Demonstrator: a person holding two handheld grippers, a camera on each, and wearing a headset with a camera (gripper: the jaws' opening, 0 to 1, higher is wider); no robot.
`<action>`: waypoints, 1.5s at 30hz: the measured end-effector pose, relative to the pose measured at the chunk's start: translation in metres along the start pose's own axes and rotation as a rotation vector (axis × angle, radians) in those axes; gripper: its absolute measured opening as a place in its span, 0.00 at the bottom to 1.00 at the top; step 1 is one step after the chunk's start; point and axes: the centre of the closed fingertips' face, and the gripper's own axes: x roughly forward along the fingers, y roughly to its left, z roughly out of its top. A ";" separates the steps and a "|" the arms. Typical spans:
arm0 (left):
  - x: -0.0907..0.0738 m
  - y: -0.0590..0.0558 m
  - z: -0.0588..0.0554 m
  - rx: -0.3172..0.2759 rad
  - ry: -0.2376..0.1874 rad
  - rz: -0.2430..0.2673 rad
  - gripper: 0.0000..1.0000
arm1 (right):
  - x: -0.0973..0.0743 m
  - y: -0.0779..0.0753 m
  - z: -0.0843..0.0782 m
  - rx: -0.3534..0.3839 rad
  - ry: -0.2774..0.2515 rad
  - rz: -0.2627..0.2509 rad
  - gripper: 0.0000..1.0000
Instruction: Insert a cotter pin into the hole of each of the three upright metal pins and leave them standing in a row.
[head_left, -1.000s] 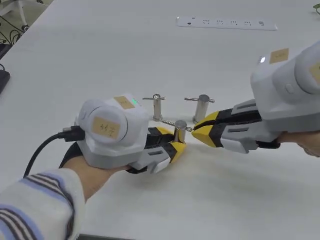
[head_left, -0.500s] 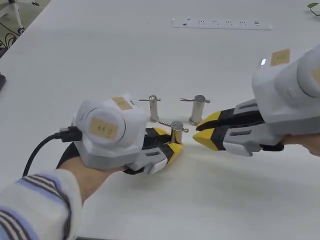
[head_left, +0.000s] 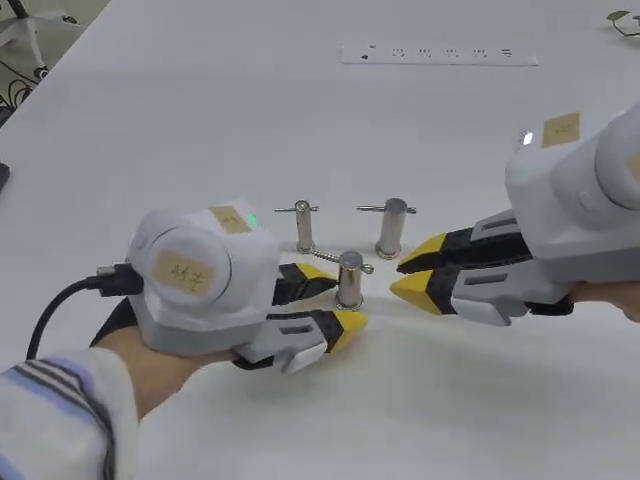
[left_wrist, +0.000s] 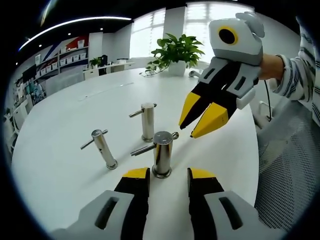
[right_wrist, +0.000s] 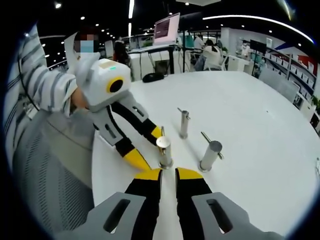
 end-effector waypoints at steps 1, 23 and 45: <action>-0.003 0.000 -0.001 -0.004 0.000 -0.002 0.31 | 0.000 0.000 0.000 -0.001 0.001 0.002 0.12; -0.041 0.014 0.002 -0.066 -0.048 0.007 0.68 | 0.017 0.006 -0.008 0.057 -0.036 0.025 0.20; -0.063 0.021 0.000 -0.163 -0.088 0.047 0.99 | 0.042 0.007 0.006 0.080 -0.197 0.052 0.29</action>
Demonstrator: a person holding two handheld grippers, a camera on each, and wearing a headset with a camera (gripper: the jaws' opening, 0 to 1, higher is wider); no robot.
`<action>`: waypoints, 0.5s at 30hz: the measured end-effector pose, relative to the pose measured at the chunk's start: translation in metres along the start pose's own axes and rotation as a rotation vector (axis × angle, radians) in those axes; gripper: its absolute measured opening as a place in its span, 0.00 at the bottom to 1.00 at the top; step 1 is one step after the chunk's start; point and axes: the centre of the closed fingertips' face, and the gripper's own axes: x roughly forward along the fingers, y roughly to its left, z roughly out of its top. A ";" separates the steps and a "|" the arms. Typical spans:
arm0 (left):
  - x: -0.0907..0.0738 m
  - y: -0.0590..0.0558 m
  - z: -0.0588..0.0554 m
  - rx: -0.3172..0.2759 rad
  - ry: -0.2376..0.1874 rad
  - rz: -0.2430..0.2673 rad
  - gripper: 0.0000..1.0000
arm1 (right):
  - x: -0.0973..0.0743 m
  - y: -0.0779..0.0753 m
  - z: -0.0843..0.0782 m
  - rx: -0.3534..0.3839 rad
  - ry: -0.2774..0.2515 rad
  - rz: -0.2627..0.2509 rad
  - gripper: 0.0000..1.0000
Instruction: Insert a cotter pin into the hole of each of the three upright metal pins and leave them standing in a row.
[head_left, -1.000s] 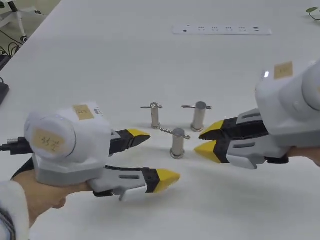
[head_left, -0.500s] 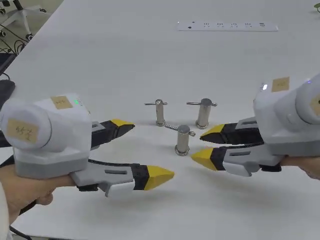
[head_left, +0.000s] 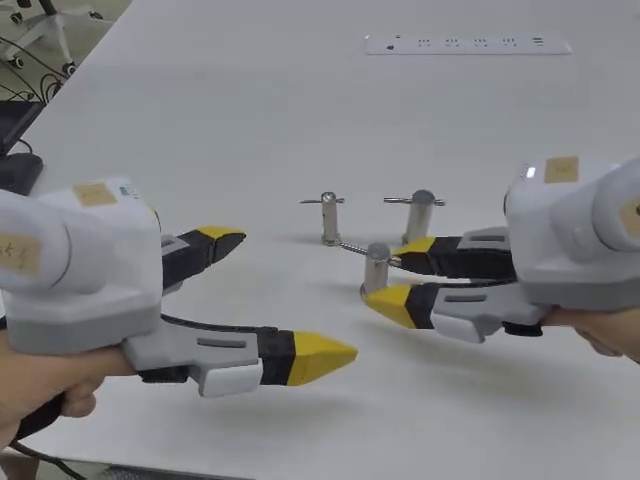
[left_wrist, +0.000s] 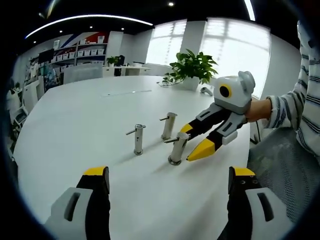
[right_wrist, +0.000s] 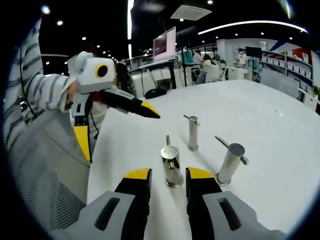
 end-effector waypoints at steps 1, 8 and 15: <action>-0.001 -0.001 -0.001 0.001 0.004 -0.003 0.99 | 0.001 0.000 0.000 0.001 -0.001 0.000 0.29; -0.004 -0.004 -0.003 -0.009 0.005 0.014 0.99 | 0.006 0.000 0.002 0.005 -0.015 -0.003 0.25; -0.005 -0.002 0.006 -0.039 -0.029 0.025 0.99 | 0.011 0.003 0.001 -0.041 -0.006 0.002 0.21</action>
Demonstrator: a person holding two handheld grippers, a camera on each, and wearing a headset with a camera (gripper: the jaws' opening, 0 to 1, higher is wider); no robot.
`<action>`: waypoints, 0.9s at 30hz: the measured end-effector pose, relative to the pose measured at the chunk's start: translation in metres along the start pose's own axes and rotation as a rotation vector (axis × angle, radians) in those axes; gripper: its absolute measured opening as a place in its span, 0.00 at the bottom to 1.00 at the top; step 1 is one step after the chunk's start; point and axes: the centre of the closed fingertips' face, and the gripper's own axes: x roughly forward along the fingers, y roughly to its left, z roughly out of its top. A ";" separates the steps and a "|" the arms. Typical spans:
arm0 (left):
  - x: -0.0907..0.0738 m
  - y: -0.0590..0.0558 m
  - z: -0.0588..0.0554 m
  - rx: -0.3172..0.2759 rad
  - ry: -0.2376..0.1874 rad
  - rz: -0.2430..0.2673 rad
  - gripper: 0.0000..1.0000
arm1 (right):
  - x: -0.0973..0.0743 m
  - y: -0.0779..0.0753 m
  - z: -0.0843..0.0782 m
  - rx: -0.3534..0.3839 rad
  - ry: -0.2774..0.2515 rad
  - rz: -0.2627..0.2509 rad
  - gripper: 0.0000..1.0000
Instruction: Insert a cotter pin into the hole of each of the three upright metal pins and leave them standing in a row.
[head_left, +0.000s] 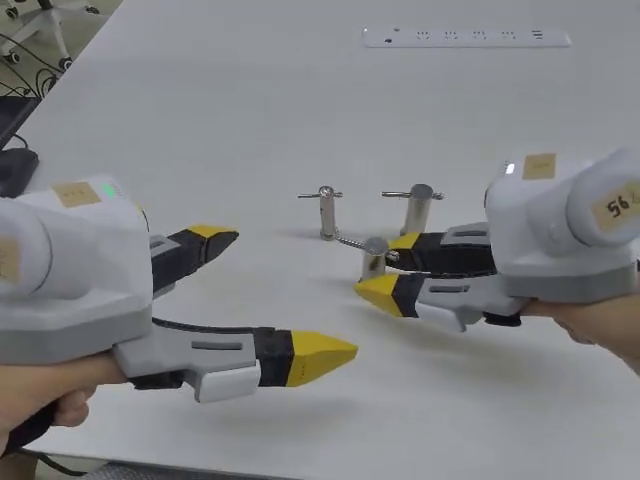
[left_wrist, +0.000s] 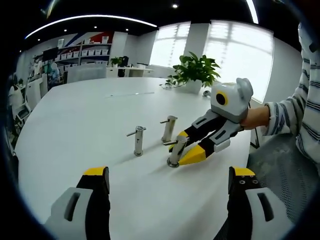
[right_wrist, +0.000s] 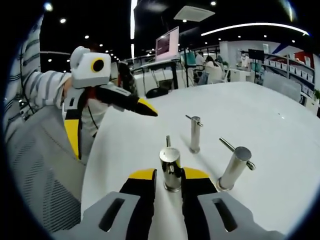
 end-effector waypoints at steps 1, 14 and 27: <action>0.000 0.000 0.000 -0.002 0.002 0.000 0.99 | 0.000 0.000 0.000 0.002 0.000 0.001 0.21; -0.002 0.007 0.003 0.027 0.011 0.025 0.99 | -0.001 -0.005 0.000 -0.026 -0.029 -0.020 0.14; -0.005 0.014 0.001 0.006 0.017 0.050 0.99 | -0.008 -0.004 -0.002 -0.066 0.004 0.024 0.13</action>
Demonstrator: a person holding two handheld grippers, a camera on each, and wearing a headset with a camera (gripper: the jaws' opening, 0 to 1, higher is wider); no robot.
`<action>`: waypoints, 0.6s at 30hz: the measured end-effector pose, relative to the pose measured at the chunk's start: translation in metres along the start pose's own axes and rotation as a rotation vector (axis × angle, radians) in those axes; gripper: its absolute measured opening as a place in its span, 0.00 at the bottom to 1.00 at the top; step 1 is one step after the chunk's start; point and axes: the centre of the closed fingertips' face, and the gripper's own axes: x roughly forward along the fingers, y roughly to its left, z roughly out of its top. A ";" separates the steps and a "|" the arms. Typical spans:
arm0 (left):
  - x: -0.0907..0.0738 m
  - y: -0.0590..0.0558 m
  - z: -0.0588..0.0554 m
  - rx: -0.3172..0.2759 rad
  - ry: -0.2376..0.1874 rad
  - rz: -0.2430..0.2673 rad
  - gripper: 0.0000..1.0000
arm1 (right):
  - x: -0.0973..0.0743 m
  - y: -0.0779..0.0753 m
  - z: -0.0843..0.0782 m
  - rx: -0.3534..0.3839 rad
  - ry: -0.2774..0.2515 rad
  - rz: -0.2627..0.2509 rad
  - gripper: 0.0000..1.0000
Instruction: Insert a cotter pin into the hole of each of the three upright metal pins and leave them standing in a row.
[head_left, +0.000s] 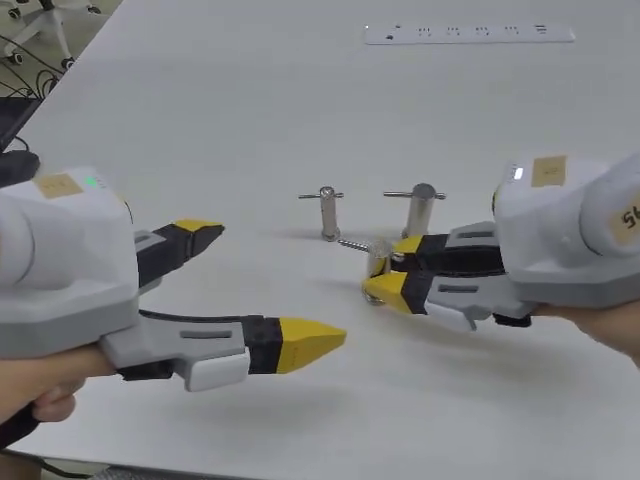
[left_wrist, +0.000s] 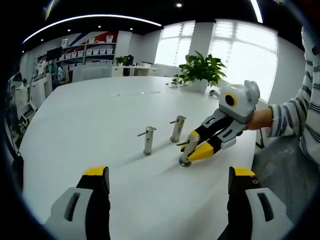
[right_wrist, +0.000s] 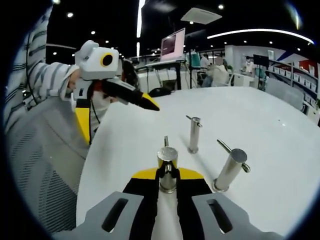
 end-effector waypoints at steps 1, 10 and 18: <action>0.000 0.000 0.000 0.004 0.003 0.001 0.99 | -0.002 0.000 -0.001 0.001 0.002 0.002 0.13; 0.001 0.001 0.002 -0.003 0.002 0.012 0.99 | -0.023 -0.008 -0.001 -0.032 -0.008 0.017 0.12; 0.003 -0.003 0.001 0.011 0.028 0.000 0.99 | -0.050 -0.018 -0.005 -0.034 -0.028 0.063 0.12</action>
